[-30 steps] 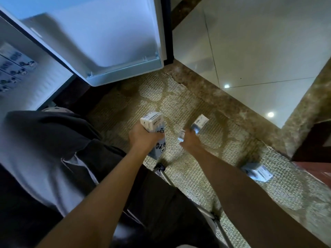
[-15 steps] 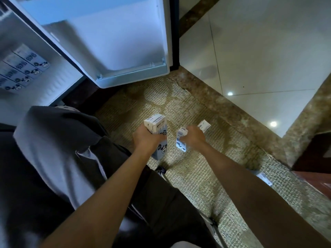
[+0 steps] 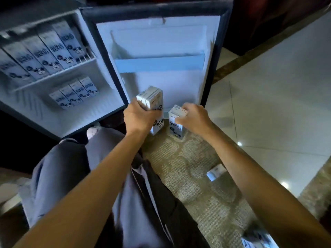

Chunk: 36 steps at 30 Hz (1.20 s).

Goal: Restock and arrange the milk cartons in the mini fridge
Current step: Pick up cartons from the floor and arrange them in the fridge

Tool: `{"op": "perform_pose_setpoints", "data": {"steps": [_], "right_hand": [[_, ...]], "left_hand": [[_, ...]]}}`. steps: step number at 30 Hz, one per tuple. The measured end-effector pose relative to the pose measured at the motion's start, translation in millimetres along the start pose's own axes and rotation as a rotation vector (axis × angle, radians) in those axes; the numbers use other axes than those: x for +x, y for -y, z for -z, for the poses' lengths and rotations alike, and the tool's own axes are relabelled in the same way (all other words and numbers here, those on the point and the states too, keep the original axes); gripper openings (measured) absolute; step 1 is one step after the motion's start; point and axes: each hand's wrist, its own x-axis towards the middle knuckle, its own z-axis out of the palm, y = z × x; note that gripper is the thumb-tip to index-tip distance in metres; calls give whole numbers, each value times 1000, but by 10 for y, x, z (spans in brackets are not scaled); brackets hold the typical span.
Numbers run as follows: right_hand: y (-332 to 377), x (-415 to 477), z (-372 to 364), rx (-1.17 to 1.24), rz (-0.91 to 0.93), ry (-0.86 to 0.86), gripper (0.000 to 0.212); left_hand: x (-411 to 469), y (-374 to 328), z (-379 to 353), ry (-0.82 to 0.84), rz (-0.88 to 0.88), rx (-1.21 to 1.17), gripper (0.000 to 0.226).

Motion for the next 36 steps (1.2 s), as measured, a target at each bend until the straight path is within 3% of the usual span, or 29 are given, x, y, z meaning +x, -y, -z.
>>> {"op": "perform_pose_setpoints", "data": {"steps": [10,12,18,23,28,33,36], "right_hand": [[1541,615,-47,120,210,29,28],[1806,748,-169,140,255,66,31],[2433,1238,-579,88,361,93,15],[2700,1757,-830,-66,464,-21,13],[2792,2229,-1021,-167,508,-96,30],[2928,2658,-1148,-109,503,-121,30],[2989,2841,-1180,31,466,-36,43]], "left_hand": [[641,129,1215,-239,42,-15,29],[752,224,1420,-275,77,-11,37],[1154,567,1856,-312,160,-12,43],[1607,829,2023,-288,200,4,36],[2041,1008,2040,-268,228,-10,30],[2366,1113,1995,-248,213,-25,34],[2486,1135,1971,-254,203,-24,32]]}}
